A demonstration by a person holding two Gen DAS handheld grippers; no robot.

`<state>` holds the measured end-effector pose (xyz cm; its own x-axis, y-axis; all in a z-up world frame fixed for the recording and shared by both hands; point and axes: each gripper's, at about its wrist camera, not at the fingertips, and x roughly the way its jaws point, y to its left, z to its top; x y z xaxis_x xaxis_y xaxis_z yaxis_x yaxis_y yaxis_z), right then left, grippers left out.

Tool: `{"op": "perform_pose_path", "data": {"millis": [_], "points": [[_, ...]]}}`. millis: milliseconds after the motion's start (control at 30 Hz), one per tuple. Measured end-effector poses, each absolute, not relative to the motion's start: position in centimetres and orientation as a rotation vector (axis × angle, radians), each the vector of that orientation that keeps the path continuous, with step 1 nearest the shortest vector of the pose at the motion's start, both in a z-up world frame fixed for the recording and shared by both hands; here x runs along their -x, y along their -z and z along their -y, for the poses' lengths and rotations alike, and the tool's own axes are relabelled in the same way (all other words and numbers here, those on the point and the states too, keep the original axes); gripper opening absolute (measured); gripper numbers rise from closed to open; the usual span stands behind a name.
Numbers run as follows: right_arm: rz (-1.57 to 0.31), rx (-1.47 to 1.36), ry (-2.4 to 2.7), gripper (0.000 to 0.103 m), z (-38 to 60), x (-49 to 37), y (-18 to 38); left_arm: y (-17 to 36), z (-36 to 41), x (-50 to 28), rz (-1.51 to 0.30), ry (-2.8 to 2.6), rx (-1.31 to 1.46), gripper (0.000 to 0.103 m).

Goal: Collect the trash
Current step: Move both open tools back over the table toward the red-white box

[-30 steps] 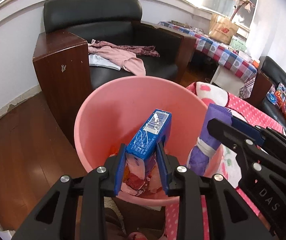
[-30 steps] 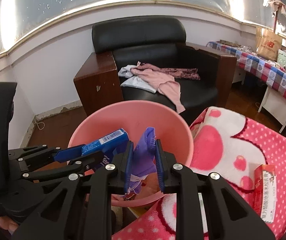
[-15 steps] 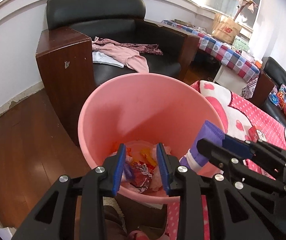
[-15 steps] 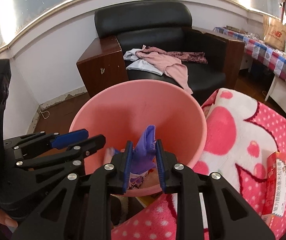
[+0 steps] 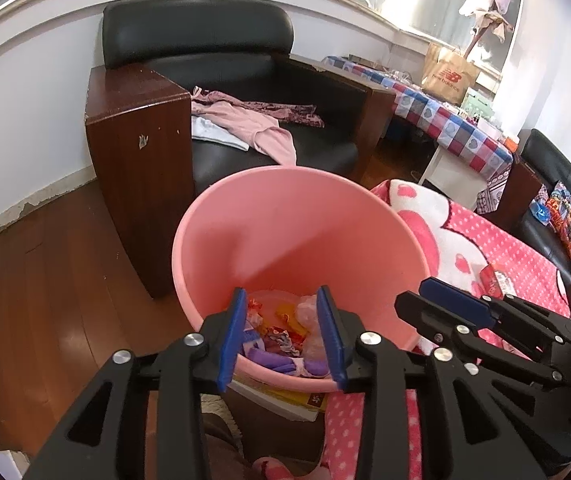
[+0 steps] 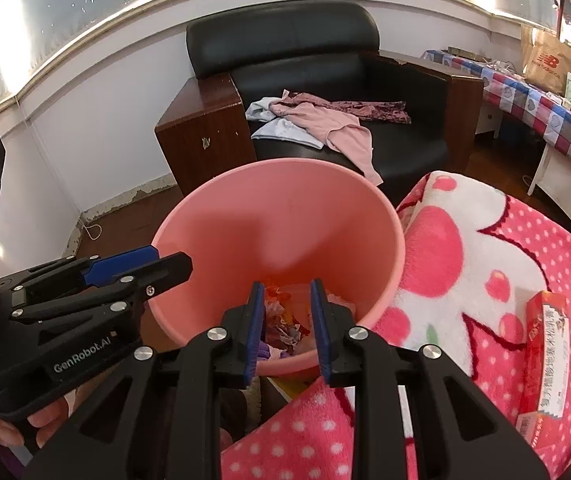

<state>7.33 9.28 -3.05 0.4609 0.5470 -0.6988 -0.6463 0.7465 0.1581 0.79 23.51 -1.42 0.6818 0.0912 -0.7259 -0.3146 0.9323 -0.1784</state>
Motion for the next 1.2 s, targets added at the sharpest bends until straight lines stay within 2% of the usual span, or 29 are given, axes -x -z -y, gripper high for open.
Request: {"op": "perform_pose_path", "data": {"millis": [67,500,1200], "points": [[-0.797,0.138,-0.732,0.024,-8.8,-6.9,2.7,1.0,-23.3,-0.4,-0.776,-0.234,0.307,0.045],[-0.750,0.103,-0.682,0.024,-3.7,-4.2,0.2,-1.3,-21.1,0.7,-0.718,-0.212,0.330,0.046],[-0.702,-0.031,-0.380,0.024,12.1,-2.3,-0.3,-2.1,-12.1,0.3,-0.736,-0.059,0.273,0.047]]}}
